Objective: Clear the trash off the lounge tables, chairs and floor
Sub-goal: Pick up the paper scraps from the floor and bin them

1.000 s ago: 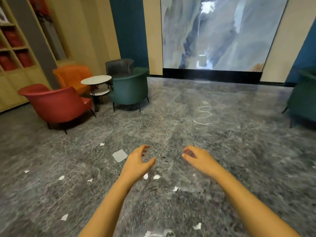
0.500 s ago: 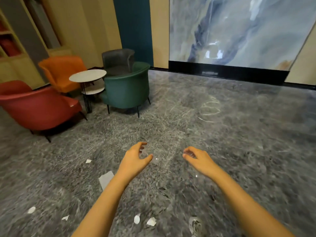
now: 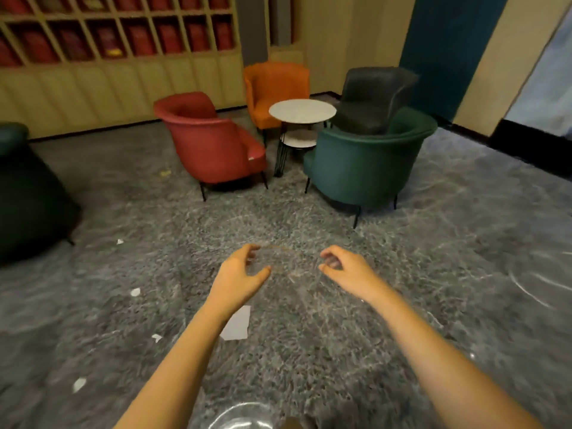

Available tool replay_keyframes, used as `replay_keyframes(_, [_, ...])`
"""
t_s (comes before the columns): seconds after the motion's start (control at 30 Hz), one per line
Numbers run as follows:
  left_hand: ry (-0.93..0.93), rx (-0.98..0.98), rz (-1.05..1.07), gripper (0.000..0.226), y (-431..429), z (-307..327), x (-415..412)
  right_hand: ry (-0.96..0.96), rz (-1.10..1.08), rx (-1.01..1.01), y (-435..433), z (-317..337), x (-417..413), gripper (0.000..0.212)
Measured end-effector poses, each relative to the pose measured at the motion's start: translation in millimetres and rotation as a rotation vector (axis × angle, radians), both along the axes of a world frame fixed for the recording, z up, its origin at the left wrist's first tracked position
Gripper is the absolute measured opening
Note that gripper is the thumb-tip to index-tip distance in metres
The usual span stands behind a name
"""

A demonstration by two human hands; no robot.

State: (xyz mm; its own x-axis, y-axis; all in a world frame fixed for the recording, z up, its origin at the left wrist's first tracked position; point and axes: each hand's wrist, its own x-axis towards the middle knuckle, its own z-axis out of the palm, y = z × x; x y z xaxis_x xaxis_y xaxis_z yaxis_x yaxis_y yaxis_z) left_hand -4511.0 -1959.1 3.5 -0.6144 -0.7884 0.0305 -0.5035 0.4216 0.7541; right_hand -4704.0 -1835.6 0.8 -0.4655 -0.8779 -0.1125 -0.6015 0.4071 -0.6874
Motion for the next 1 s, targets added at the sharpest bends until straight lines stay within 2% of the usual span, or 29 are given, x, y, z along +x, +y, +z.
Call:
replay_keyframes(0.17, [0.024,0.026,0.179,0.049,-76.8,-22.9,-54.6,0.107,0.230,0.039,-107.6,-13.3,-74.7,0.036])
replay_keyframes(0.37, [0.061,0.008,0.370,0.043,-188.4,-14.8,-113.2,0.165,0.358,0.079,-229.9,2.5,-163.7,0.038])
replay_keyframes(0.53, [0.055,-0.024,0.475,0.048,-260.0,-15.9,-158.3,0.146,0.451,0.053,-336.8,3.2,-214.7,0.036])
replay_keyframes(0.63, [0.049,-0.027,0.557,0.047,-302.8,-25.2,-176.7,0.135,0.553,0.039,-410.3,-11.1,-229.9,0.037])
replay_keyframes(0.8, [0.074,0.009,0.796,0.044,-364.0,-40.7,-196.6,0.142,0.841,0.084,-532.6,-37.0,-236.5,0.037])
replay_keyframes(1.0, [0.054,0.074,1.133,0.045,-396.7,-53.8,-196.4,0.142,1.205,0.108,-654.8,-60.8,-215.1,0.036])
